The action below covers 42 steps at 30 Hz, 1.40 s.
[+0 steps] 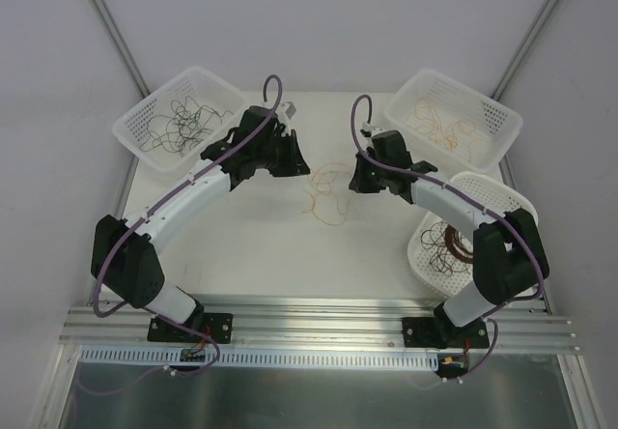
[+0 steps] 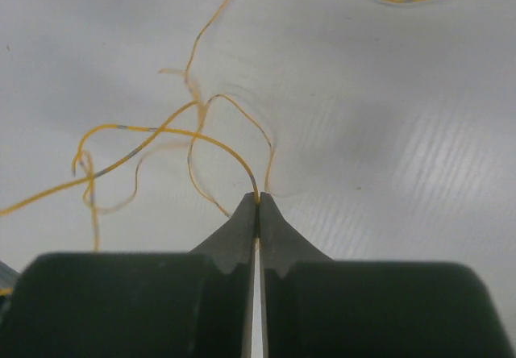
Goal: Untangle the cables
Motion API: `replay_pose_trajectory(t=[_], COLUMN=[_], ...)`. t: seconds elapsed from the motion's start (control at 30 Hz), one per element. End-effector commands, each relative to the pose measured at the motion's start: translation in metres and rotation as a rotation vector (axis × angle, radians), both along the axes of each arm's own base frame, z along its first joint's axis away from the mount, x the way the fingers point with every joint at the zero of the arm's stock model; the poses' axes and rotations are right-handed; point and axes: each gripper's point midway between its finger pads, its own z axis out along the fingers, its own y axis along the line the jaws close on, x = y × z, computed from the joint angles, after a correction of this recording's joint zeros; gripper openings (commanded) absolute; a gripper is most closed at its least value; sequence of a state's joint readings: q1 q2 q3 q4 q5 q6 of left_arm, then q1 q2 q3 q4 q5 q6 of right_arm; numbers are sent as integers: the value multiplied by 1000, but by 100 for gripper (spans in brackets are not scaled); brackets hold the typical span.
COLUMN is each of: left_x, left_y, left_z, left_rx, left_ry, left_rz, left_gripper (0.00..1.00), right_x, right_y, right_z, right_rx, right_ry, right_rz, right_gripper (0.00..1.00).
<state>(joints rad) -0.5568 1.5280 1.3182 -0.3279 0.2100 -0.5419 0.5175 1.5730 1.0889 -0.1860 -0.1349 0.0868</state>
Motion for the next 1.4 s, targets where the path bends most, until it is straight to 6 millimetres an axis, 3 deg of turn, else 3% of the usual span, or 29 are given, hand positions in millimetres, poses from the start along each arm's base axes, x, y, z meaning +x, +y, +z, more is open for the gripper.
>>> replay_pose_trajectory(t=[0.0,0.1,0.27,0.4,0.53,0.57,0.67,0.7,0.77,0.8,0.83,0.93,0.97,1.03,1.07,1.2,1.37], left_x=[-42,-61,-61,-32,-14,-7,0,2,1,0,-6,-16,-21,-31,-34,-55,-86], left_y=[-11,-6,24,75,109,119,139,148,152,154,154,151,147,138,135,105,58], left_z=[18,23,61,99,113,107,77,56,31,21,2,-43,-52,-71,-77,-101,-113], left_rx=[-67,-79,-175,-218,-148,-110,-25,23,65,82,98,119,111,99,108,152,114], left_ry=[-33,-46,-82,-169,-255,-256,-201,-170,-118,-102,-57,63,95,167,180,232,286], left_rz=[-231,-296,-245,-81,58,118,207,246,257,252,245,213,190,153,138,14,-231], left_gripper=[0,0,0,0,0,0,0,0,0,0,0,0,0,0,0,0,0], right_x=[10,9,2,-3,1,-2,6,4,11,10,15,21,25,33,38,60,110], right_y=[-15,-28,-49,-70,-92,-98,-108,-112,-119,-123,-129,-149,-156,-174,-180,-209,-252], right_z=[16,11,-6,-7,22,27,71,82,125,135,163,201,225,248,271,309,317], right_rx=[52,39,7,-19,-46,-64,-78,-83,-63,-70,-56,-89,-87,-104,-100,-126,-139], right_ry=[-34,-18,31,48,-11,-8,-107,-115,-204,-214,-274,-358,-411,-470,-533,-652,-737], right_rz=[-57,-80,-119,-161,-183,-185,-183,-184,-198,-198,-215,-256,-279,-328,-349,-425,-526], right_gripper=[1,1,1,1,1,1,1,1,1,1,1,1,1,1,1,1,1])
